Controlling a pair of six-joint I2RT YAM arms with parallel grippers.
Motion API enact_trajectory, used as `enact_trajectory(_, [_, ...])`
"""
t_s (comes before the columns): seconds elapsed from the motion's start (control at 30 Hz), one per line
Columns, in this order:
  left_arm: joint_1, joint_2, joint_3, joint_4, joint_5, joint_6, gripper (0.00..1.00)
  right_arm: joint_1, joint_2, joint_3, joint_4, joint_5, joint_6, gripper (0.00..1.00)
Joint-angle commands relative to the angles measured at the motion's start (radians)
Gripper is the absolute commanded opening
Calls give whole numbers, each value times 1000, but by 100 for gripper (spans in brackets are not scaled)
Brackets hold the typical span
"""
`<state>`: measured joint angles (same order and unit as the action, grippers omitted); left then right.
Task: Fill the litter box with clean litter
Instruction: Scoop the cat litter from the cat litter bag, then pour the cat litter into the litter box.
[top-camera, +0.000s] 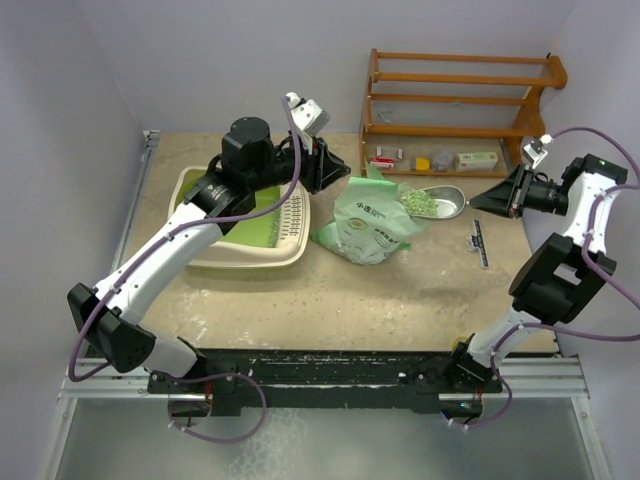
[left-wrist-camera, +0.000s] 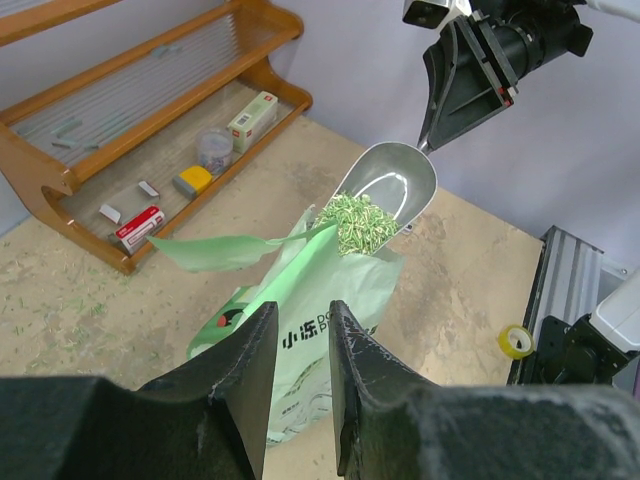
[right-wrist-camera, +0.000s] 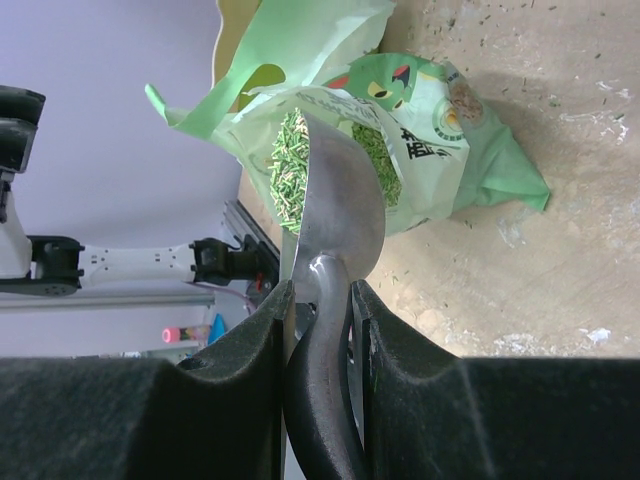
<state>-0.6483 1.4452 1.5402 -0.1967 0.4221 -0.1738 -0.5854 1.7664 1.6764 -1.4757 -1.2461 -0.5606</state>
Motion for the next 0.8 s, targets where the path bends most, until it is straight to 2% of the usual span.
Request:
enact_trajectory(0.0, [4,-47,1,48,-5,-16,24,-20,13,-5,-15,-129,11,0])
enact_trajectory(0.17, [4,-56,7,50,-12,-23,24,-45,52,21,-99,-161,-72,0])
enact_trajectory(0.77, [4,-73,41,52,-54,-25,24,-67,17,-16,-102,-238,-37,0])
